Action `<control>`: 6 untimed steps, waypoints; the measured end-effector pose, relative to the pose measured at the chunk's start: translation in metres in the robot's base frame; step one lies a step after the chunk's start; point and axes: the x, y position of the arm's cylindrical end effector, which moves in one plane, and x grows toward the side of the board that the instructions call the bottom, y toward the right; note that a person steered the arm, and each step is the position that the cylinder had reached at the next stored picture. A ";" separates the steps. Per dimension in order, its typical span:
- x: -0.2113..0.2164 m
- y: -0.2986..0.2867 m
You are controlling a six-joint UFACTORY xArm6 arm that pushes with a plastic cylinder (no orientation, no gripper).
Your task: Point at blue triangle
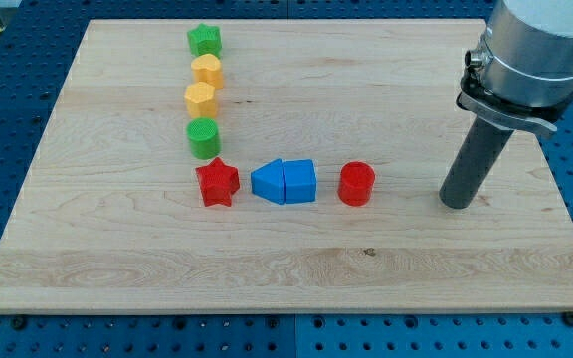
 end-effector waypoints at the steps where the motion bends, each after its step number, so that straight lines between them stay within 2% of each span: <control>1: 0.000 0.000; 3: 0.045 -0.020; 4: 0.046 -0.061; 6: 0.045 -0.189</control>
